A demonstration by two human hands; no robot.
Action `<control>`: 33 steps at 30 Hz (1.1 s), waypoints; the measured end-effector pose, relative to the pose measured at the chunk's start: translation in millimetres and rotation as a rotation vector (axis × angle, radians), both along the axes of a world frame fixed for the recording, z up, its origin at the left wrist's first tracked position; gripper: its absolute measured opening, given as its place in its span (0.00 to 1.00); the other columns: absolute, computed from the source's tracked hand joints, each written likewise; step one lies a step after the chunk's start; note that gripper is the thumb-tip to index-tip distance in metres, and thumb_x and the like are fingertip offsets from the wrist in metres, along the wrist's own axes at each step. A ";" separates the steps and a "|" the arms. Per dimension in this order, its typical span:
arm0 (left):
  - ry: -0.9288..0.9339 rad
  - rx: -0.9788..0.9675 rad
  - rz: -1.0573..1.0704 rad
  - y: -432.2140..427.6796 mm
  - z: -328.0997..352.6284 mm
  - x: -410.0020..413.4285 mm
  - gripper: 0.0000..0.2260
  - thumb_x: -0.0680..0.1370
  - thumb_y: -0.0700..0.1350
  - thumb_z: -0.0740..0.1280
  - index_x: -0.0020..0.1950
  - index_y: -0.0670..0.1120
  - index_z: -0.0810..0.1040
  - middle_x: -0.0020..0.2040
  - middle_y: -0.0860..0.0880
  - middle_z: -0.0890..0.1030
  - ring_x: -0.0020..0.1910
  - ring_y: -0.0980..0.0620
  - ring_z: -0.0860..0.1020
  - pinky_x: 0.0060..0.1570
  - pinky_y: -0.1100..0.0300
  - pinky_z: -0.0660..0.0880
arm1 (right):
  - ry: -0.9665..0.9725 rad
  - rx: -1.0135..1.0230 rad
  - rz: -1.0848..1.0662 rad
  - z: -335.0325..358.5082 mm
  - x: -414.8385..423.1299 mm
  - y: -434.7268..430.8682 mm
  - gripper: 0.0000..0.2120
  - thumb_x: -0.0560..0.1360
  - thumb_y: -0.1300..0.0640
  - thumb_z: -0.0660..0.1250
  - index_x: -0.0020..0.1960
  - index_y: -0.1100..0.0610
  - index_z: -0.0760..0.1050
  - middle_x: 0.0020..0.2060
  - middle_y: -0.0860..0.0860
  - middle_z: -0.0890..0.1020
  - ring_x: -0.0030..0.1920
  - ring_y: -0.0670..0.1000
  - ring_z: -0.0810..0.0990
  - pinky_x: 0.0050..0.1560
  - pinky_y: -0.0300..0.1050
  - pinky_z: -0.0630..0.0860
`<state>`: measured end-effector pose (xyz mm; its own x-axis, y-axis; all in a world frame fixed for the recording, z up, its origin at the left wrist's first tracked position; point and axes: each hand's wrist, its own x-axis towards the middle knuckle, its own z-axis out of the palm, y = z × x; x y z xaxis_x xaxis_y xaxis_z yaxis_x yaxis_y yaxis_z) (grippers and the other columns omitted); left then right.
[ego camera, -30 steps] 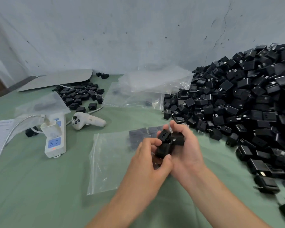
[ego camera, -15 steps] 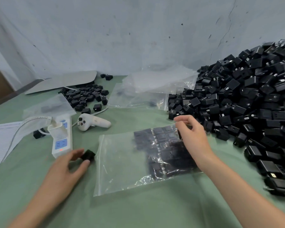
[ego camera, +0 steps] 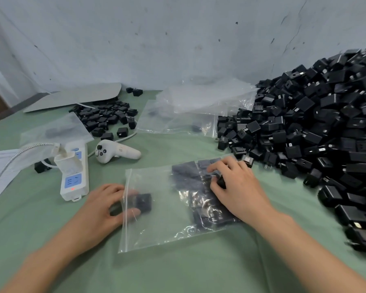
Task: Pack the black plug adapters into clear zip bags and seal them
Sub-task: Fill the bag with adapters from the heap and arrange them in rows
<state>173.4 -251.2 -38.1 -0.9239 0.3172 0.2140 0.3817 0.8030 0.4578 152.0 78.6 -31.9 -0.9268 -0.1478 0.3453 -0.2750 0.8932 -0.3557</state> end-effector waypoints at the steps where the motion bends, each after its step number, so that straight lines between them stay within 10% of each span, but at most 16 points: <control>1: -0.004 -0.004 -0.008 3.7 1.3 -2.1 0.20 0.69 0.73 0.61 0.58 0.70 0.74 0.55 0.70 0.74 0.61 0.67 0.67 0.62 0.63 0.62 | -0.009 0.008 0.003 -0.2 -0.4 0.2 0.10 0.78 0.52 0.63 0.59 0.46 0.75 0.56 0.44 0.73 0.55 0.51 0.70 0.60 0.49 0.69; 8: -0.039 -0.062 -0.053 40.7 2.9 -22.5 0.20 0.67 0.73 0.65 0.58 0.73 0.75 0.55 0.61 0.74 0.61 0.55 0.68 0.67 0.58 0.64 | -0.044 0.030 0.012 0.1 -1.6 1.3 0.11 0.80 0.50 0.61 0.60 0.44 0.74 0.57 0.42 0.73 0.56 0.50 0.68 0.62 0.49 0.68; 12: -0.005 0.031 -0.236 57.0 8.3 -31.3 0.17 0.73 0.61 0.72 0.60 0.60 0.81 0.45 0.59 0.81 0.46 0.57 0.79 0.52 0.56 0.76 | -0.037 0.043 0.015 0.1 -1.1 1.4 0.11 0.80 0.51 0.61 0.60 0.45 0.75 0.57 0.43 0.74 0.56 0.51 0.69 0.61 0.50 0.69; 33: 0.148 -0.018 -0.212 76.5 3.9 -36.6 0.07 0.74 0.62 0.71 0.43 0.61 0.78 0.40 0.66 0.77 0.45 0.64 0.77 0.47 0.73 0.67 | -0.036 0.070 0.042 0.1 -2.6 3.6 0.11 0.81 0.50 0.59 0.61 0.44 0.74 0.57 0.42 0.74 0.56 0.51 0.68 0.61 0.49 0.68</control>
<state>136.8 -174.6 -34.1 -0.7954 0.5052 0.3349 0.6041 0.7052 0.3710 149.4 82.2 -31.8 -0.9309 -0.2091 0.2995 -0.3005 0.9045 -0.3026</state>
